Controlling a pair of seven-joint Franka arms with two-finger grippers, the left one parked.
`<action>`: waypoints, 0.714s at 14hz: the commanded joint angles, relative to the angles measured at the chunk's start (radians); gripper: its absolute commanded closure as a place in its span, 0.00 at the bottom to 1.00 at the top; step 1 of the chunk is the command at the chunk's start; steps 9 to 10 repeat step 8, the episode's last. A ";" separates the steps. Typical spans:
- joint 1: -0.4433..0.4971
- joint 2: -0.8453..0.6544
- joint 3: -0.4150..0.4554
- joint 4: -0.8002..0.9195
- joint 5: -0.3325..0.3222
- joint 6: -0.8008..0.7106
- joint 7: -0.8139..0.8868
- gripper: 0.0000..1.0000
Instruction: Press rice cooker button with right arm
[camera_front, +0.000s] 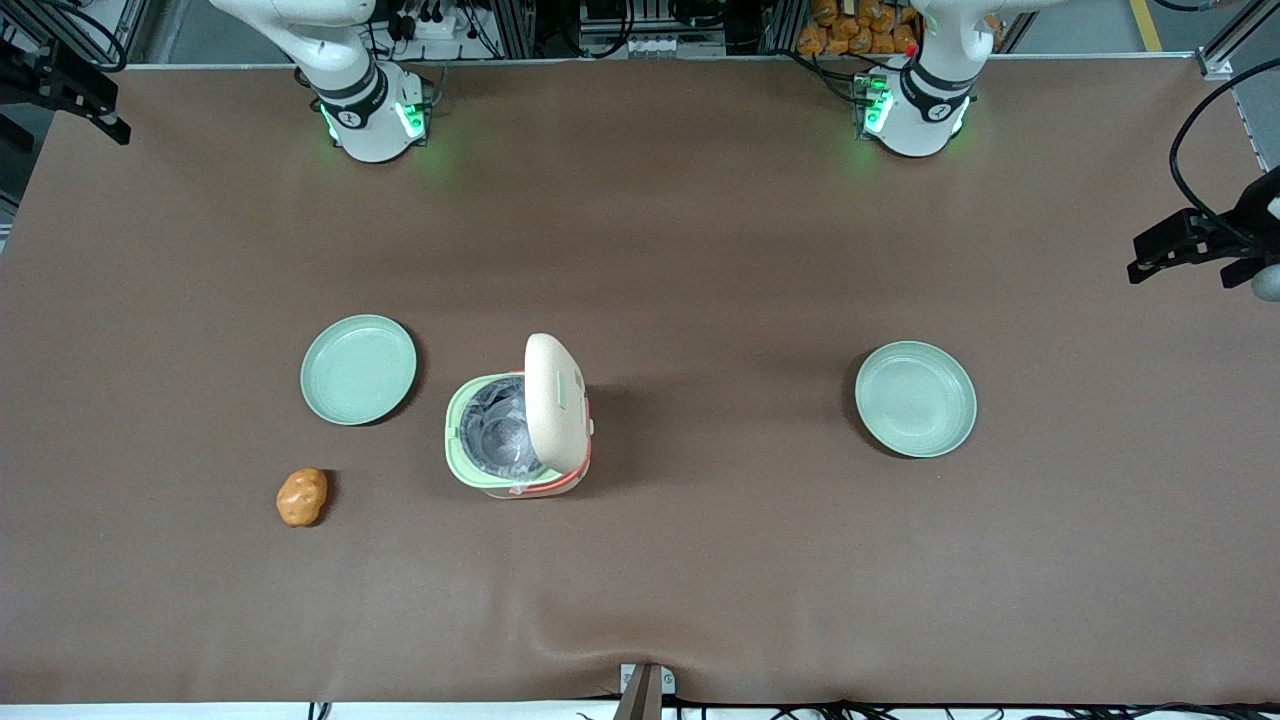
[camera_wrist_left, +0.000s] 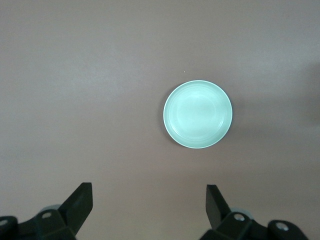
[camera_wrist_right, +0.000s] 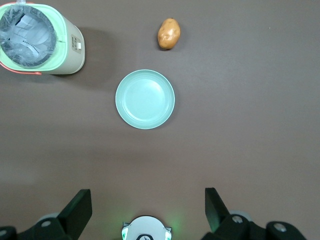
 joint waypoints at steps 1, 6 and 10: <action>0.008 -0.004 0.003 0.017 -0.048 -0.006 -0.017 0.00; 0.022 0.006 0.008 0.038 -0.064 -0.006 -0.004 0.00; 0.022 0.012 0.008 0.038 -0.060 -0.009 -0.006 0.00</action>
